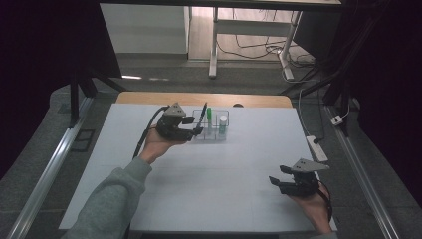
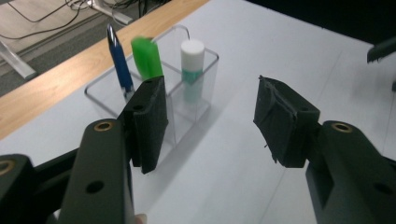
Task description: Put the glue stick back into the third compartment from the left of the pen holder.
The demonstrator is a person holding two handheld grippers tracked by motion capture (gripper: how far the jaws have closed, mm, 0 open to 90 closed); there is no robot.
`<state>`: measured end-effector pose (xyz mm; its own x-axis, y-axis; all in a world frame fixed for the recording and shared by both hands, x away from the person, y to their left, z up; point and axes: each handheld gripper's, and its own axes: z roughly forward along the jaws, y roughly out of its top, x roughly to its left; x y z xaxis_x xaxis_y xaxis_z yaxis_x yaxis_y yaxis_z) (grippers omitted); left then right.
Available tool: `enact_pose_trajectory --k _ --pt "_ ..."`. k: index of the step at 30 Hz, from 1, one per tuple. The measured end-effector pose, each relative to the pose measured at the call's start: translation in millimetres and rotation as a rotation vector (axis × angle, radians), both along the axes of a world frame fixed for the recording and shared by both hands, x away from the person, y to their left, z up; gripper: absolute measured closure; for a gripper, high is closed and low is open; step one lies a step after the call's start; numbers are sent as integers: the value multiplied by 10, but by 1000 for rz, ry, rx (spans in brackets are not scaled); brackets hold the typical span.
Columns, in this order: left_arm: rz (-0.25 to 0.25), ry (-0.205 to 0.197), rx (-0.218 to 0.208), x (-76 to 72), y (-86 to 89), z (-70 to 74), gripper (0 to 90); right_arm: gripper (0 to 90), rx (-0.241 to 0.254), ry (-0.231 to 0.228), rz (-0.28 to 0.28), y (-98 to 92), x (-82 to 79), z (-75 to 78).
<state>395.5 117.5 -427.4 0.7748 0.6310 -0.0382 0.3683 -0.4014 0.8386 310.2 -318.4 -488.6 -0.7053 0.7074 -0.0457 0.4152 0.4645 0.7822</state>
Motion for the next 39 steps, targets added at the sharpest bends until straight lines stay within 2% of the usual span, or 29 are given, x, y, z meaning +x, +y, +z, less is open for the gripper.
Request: enact_pose_trajectory --k 6,9,16,23,28,39 --pt "8 21 -26 -162 163 -100 431 377 2 5 2 1 6 -7" --pt "15 25 -25 -251 230 -148 429 378 3 5 2 7 4 -8" --pt "33 44 -53 -572 477 -308 417 378 4 6 5 7 5 -8" --pt "84 62 -44 -871 753 -478 410 378 5 4 8 14 5 -9" --pt "111 61 -20 -1060 908 -560 398 377 6 3 8 15 5 -7" --pt "136 73 10 -1365 1090 -765 390 377 13 -7 7 -18 5 0"
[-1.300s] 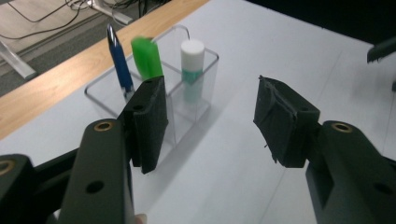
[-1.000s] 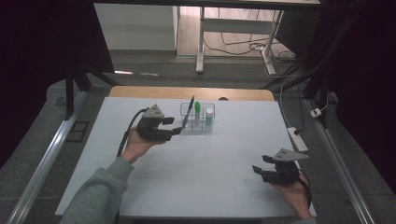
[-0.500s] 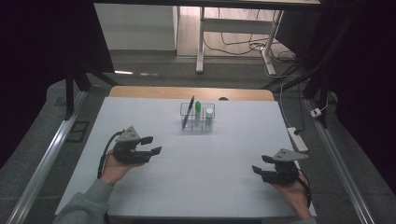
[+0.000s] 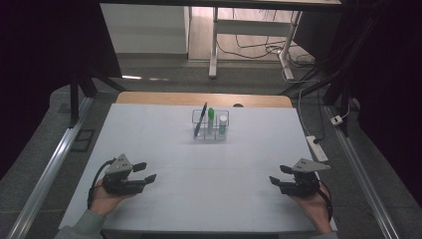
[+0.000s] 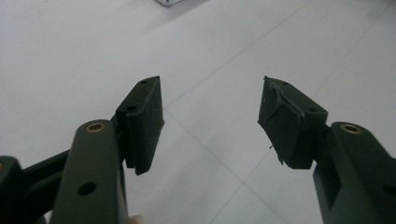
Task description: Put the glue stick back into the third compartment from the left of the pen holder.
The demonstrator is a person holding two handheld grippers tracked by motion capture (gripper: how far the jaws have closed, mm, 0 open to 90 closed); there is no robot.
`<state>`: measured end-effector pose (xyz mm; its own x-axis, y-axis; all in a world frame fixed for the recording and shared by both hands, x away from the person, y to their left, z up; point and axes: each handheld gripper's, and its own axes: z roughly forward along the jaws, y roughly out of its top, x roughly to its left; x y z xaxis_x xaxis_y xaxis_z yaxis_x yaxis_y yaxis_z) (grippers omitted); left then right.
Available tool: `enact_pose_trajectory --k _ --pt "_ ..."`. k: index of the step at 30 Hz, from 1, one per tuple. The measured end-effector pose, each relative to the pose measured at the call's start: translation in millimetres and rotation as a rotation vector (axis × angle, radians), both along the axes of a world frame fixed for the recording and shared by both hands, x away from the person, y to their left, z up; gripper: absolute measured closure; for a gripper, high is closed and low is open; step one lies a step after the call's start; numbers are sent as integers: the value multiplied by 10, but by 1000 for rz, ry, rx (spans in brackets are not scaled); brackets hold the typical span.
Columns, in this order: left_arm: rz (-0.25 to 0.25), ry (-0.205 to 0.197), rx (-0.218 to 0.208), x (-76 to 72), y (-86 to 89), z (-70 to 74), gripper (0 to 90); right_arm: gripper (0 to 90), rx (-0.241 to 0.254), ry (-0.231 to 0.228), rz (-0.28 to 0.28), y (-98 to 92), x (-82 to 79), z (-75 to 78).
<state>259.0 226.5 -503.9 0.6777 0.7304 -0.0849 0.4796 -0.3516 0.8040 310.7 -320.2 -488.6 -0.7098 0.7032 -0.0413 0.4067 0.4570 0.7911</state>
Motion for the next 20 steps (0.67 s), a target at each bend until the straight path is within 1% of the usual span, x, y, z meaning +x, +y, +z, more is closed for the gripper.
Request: enact_pose_trajectory --k 1,8,15,20 --pt "1 -2 5 -14 8 -14 390 377 -3 0 -1 -3 0 2" --pt "3 3 7 -8 21 -56 389 376 7 -5 4 -14 -5 5" --pt "8 4 3 -4 34 -59 387 372 6 -4 9 -18 -3 0" --pt "16 1 3 -12 47 -63 383 361 8 -11 14 -13 -8 9"
